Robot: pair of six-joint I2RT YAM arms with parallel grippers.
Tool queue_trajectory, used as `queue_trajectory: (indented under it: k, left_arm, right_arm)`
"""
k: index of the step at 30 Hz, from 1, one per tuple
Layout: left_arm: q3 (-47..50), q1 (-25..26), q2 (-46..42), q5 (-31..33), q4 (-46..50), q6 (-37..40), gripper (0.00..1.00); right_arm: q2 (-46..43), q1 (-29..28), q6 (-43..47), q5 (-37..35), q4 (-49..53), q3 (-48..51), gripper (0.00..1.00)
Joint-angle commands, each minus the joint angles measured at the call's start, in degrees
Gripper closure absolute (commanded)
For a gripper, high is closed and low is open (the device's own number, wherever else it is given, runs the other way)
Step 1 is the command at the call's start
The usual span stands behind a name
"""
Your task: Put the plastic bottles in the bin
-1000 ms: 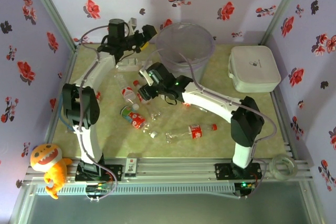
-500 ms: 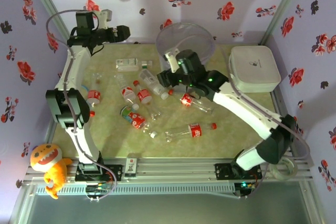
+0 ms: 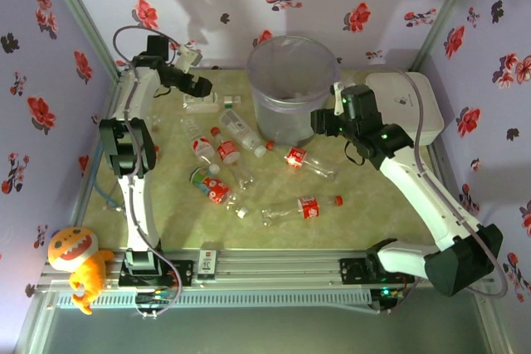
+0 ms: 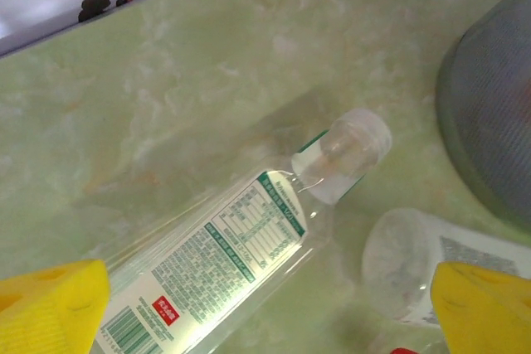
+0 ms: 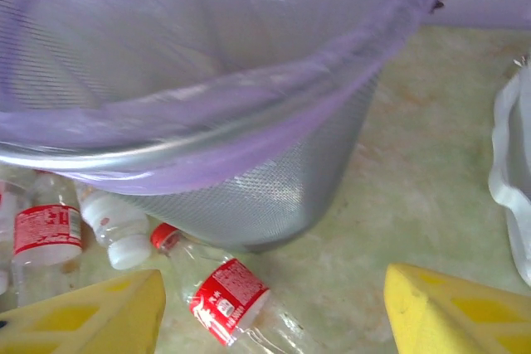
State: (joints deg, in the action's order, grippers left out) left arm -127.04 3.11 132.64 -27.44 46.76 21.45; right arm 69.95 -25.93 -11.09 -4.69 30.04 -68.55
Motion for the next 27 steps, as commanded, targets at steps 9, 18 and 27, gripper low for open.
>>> queue_trajectory:
  k: [9,18,27]
  left_arm:
    - [-8.52,2.42,8.41,8.02,7.11,9.87,0.00]
    - [-8.47,4.88,10.84,11.99,7.94,13.12,0.00]
    - [-9.19,5.05,13.56,17.33,9.93,13.46,0.05]
  right_arm:
    - [0.30,2.09,-2.95,0.18,0.28,1.59,0.30]
    - [0.04,2.06,-3.67,-3.08,0.37,2.49,0.30]
    - [1.18,2.20,-4.23,-2.51,-0.07,2.45,0.30]
